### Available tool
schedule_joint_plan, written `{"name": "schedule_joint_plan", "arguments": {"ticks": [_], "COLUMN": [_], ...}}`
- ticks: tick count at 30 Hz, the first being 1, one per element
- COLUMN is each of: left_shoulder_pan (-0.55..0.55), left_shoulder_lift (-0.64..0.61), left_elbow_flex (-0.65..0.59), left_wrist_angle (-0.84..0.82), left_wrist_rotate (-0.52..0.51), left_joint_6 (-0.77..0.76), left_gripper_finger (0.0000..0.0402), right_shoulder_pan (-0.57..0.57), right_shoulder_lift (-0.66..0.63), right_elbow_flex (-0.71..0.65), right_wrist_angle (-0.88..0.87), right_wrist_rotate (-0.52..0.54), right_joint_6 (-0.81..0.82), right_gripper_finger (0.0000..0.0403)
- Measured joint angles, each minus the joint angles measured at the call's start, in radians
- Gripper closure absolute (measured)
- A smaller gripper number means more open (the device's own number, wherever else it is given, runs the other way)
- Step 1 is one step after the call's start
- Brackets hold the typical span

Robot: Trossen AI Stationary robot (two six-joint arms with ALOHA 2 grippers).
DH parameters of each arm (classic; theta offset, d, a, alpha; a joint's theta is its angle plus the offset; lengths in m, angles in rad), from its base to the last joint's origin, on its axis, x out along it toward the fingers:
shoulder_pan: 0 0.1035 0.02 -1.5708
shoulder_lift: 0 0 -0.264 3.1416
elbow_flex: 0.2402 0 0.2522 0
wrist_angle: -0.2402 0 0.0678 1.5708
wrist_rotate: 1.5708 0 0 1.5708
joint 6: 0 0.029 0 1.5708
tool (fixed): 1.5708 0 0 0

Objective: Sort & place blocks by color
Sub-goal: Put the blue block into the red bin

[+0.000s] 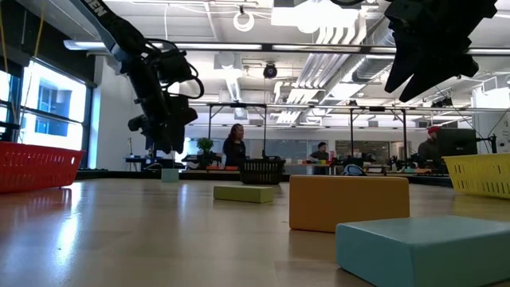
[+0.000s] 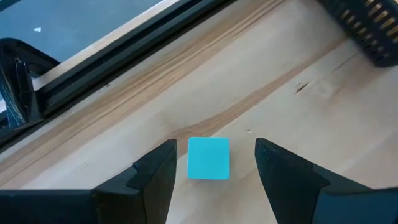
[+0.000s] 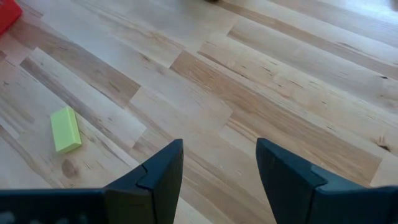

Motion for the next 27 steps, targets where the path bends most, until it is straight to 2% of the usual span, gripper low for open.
{"name": "schedule_joint_plan", "arguments": {"ticks": [18, 27], "left_shoulder_pan": [-0.002, -0.001], "left_shoulder_lift": [0.002, 0.126], "left_elbow_flex": [0.000, 0.001], "left_wrist_angle": [-0.005, 0.005], "left_wrist_rotate": [0.000, -0.005], "left_joint_6": [-0.030, 0.011], "left_gripper_finger": [0.0200, 0.0200], "right_shoulder_pan": [0.000, 0.000], "right_shoulder_lift": [0.000, 0.000], "right_elbow_flex": [0.000, 0.000], "right_wrist_angle": [0.000, 0.001], "right_wrist_rotate": [0.000, 0.000], "right_joint_6": [-0.003, -0.001], "right_gripper_finger": [0.0215, 0.0215]}}
